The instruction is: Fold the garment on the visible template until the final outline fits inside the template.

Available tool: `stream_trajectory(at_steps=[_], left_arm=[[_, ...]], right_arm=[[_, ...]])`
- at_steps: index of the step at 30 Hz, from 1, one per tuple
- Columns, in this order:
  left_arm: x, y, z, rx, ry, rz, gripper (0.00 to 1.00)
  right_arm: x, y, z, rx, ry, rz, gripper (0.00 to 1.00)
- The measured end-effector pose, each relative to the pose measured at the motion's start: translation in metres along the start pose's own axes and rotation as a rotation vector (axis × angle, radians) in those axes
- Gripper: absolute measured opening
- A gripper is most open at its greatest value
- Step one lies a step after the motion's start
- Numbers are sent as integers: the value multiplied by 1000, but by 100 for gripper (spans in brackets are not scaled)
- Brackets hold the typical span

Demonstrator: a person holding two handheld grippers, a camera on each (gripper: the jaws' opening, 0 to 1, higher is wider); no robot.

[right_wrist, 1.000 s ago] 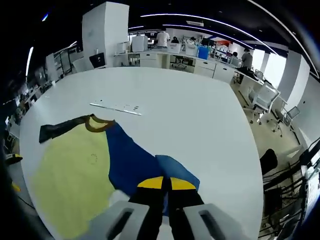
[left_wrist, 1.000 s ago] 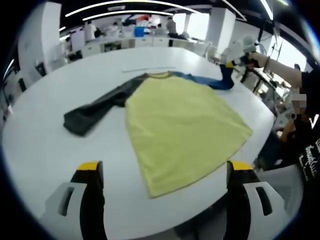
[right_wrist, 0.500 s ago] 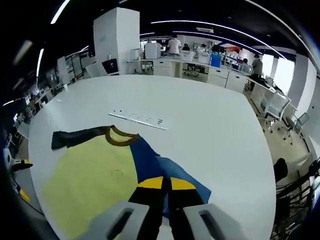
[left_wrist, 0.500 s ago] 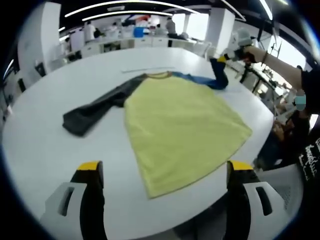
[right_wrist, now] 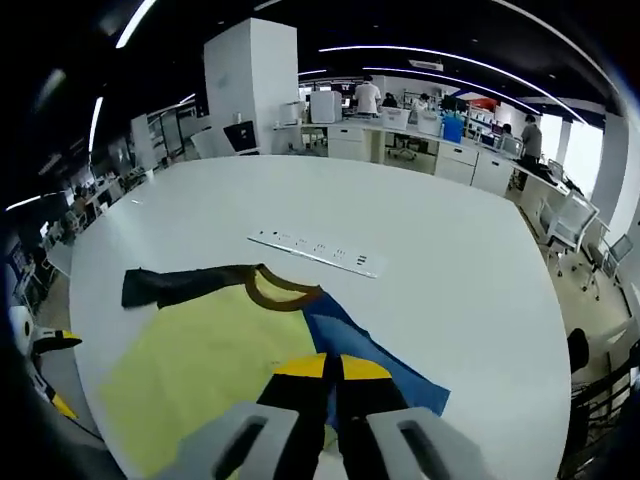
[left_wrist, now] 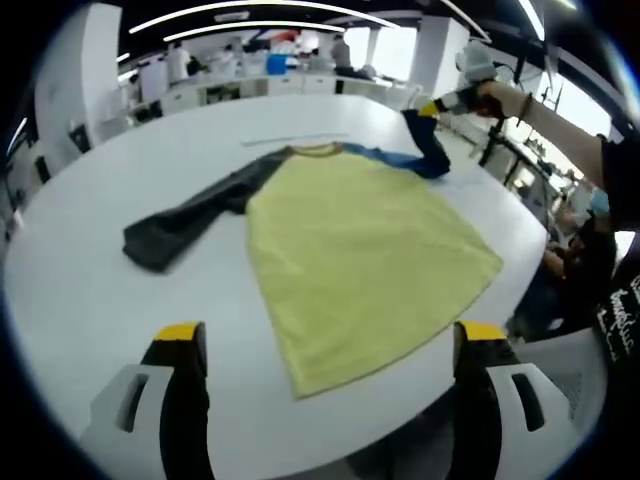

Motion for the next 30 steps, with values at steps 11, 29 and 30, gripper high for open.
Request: stream_trajectory(at_steps=[11,29,30], left_arm=[[-1,-1,0,-4,-3,-1,99],[-4,-3,1,-12,-3,-4,99],[-4,-3,1,-12,-2,-5,99]], right_arm=[[19,-13,-39,12,56,39,0],[38,-36,-90,81,76,58,0],[40,-36,-94,86,75,61,0]])
Point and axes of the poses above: the point that each gripper's makers call its tool centre point, and the gripper's own axes: y roughly backward along the fingers, z roughly to its right, x roughly out of its top, the point moved 4 cm from there along y, roughly backward along the fingers, and after that the axes turned 1 degree about -z, right-handed, at the moved point
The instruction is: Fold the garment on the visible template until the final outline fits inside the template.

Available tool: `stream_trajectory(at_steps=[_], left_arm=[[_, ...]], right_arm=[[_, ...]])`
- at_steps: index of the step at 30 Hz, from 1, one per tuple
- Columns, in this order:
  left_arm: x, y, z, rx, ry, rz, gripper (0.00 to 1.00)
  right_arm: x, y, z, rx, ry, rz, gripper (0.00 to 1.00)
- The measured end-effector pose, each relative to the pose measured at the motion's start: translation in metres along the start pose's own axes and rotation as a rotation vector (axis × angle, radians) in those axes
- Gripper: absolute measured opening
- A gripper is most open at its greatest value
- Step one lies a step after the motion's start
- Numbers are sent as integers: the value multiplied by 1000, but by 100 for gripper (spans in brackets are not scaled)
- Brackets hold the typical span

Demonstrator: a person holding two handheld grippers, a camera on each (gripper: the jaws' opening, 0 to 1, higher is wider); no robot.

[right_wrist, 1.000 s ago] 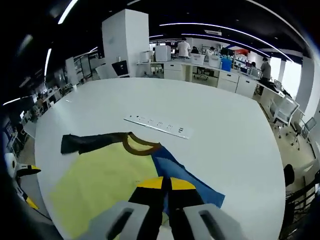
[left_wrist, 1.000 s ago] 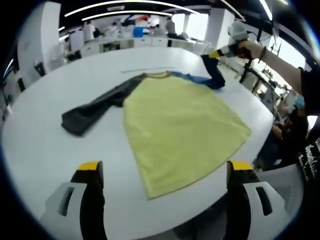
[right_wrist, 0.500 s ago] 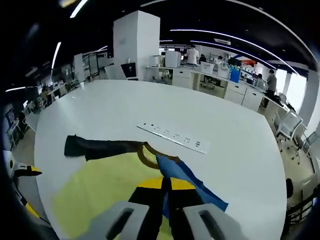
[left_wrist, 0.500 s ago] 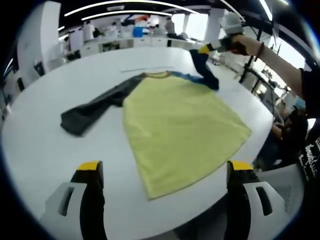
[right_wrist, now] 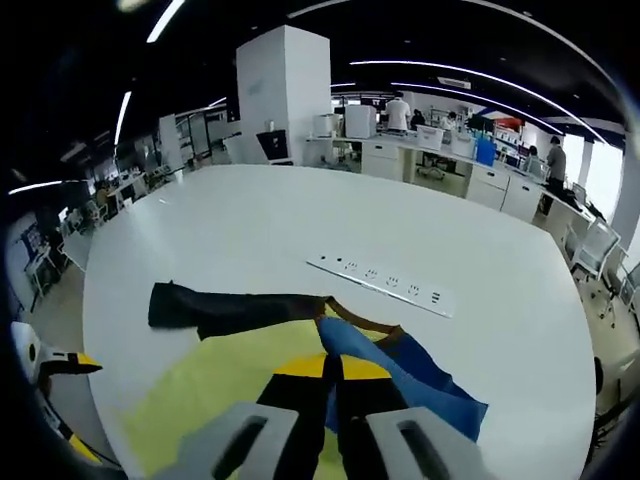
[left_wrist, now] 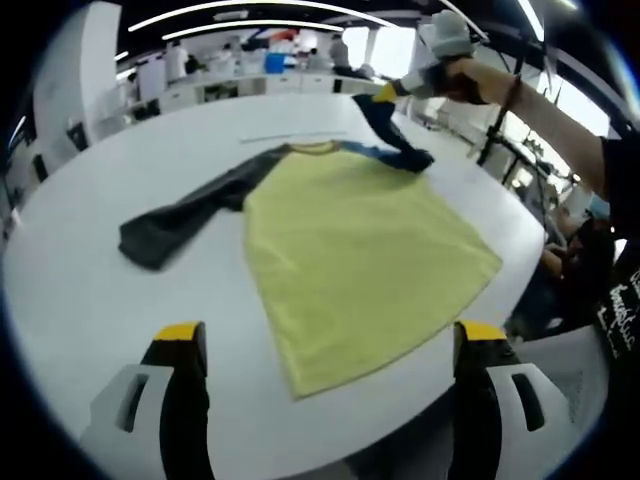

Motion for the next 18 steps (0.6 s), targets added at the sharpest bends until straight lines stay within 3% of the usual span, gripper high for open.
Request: stream_trajectory(at_steps=[18], left_arm=[[-6,-1,-2,2,8,-16,99]], right_arm=[[12,-17,-54,108,-8,29,0]])
Point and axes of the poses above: the point that each gripper's makers call its tool centre point, and the gripper's own axes: y roughly backward along the fingers, z roughly to its right, x roughly out of its top, the point moved 4 cm from there along y, roughly backward along the fingers, and after that the axes turned 1 degree about -z, right-handed, at the moved point
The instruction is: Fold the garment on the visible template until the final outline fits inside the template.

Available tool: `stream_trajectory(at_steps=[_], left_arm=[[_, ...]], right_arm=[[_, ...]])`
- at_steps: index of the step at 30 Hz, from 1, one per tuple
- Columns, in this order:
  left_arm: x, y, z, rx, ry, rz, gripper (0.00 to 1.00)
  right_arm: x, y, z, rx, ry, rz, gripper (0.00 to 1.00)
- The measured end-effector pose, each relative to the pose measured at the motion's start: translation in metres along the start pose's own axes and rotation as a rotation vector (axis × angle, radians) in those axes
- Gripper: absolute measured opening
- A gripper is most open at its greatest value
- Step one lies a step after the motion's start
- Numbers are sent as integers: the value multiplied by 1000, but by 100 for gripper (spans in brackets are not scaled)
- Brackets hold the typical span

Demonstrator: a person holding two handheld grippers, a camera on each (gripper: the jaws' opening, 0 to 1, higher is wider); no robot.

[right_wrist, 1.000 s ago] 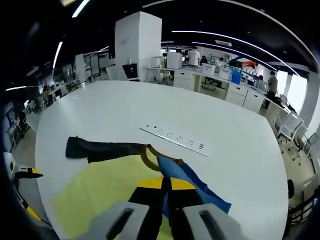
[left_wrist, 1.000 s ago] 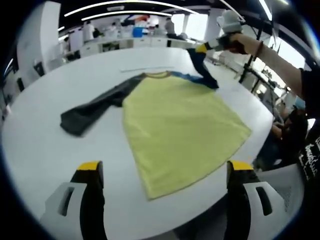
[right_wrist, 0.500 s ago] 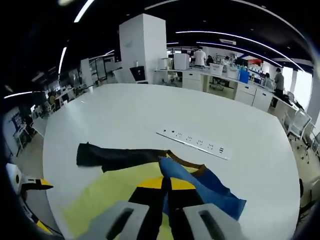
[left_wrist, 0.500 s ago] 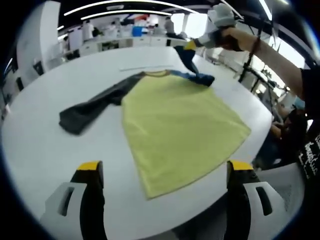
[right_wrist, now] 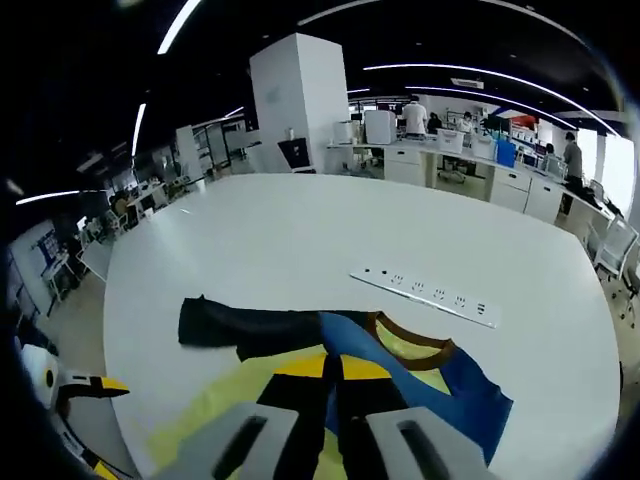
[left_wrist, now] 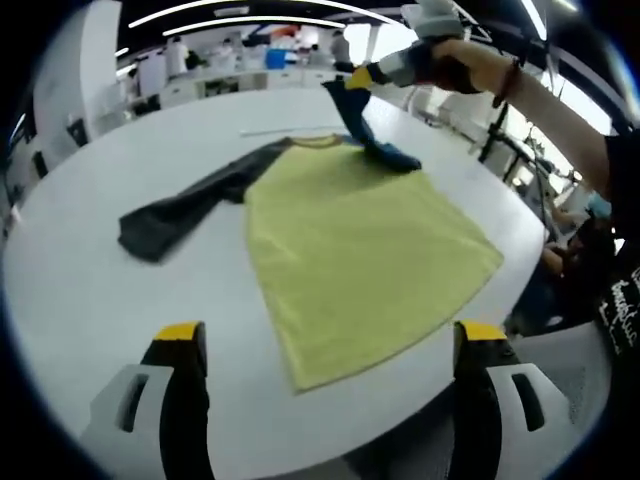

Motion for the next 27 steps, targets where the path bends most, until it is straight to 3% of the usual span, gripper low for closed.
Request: stream_trajectory(at_steps=[10,27], left_arm=[[-3,-3,0,-3,11,-4,99],[-8,-5,-7,8,33,-19,99]], right_arm=[[-12,-16,-15,35,-8,-28,0],[-40,-47,-21,74,-39,-93,0]])
Point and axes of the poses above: the point that each gripper's makers call its tool centre point, and the gripper's own axes: y roughly backward along the fingers, z roughly to its right, x roughly out of its top, the point moved 4 cm from there along y, roughly backward along the fingers, and after that the axes turned 1 degree about -z, right-handed, at the moved point
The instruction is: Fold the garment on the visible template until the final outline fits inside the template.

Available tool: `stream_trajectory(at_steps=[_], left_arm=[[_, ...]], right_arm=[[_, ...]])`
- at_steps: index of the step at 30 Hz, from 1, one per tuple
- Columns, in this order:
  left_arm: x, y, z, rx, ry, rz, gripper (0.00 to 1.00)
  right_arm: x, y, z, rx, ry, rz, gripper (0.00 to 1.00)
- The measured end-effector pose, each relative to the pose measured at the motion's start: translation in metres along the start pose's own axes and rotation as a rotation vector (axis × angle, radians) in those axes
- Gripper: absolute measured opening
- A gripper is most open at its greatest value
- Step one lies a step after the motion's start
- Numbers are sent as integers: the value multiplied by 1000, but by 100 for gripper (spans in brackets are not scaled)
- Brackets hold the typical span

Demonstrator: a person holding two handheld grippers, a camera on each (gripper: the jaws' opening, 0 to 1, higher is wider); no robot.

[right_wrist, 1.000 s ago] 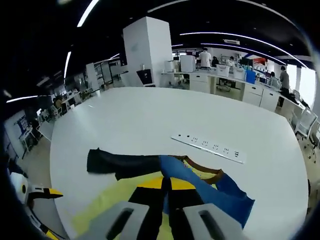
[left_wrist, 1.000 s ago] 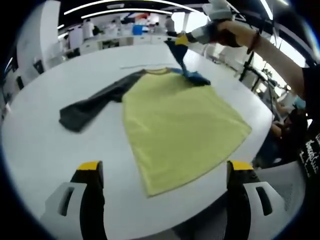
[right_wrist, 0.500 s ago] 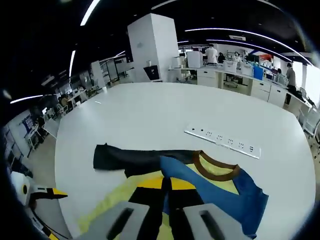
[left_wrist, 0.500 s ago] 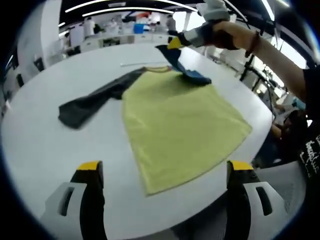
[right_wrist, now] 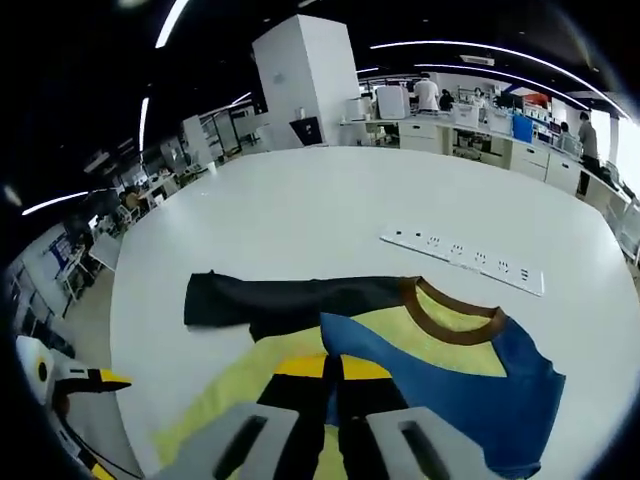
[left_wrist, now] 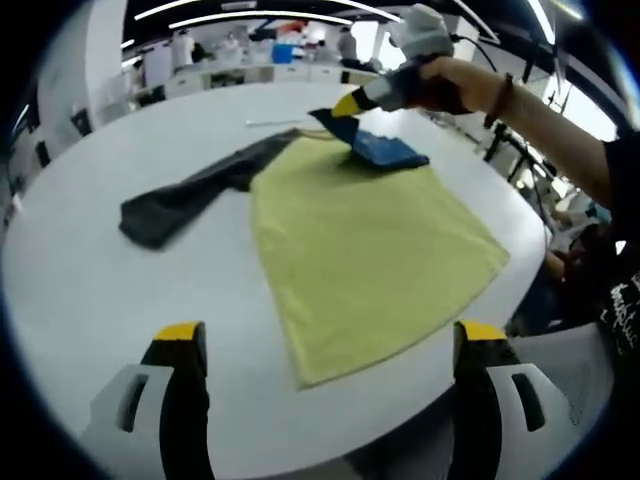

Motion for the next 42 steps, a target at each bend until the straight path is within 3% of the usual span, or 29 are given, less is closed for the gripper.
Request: stream_trajectory(at_steps=[20,42], left_arm=[[-5,-5,-9,-2,12,-25,99],[-9,-7,-10,-5,10,-51,99]], right_arm=[[-23,-39,-1,31,-131,-36,0],[-47,-60,-7,19,-148,-86,0]])
Point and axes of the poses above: the point that each gripper's makers call its tool centre point, and the gripper's own axes: y roughly backward along the fingers, z roughly to its right, x roughly out of its top, the point moved 4 cm from there along y, roughly backward along the fingers, and after that the axes turned 1 degree about -z, right-handed, at the moved point
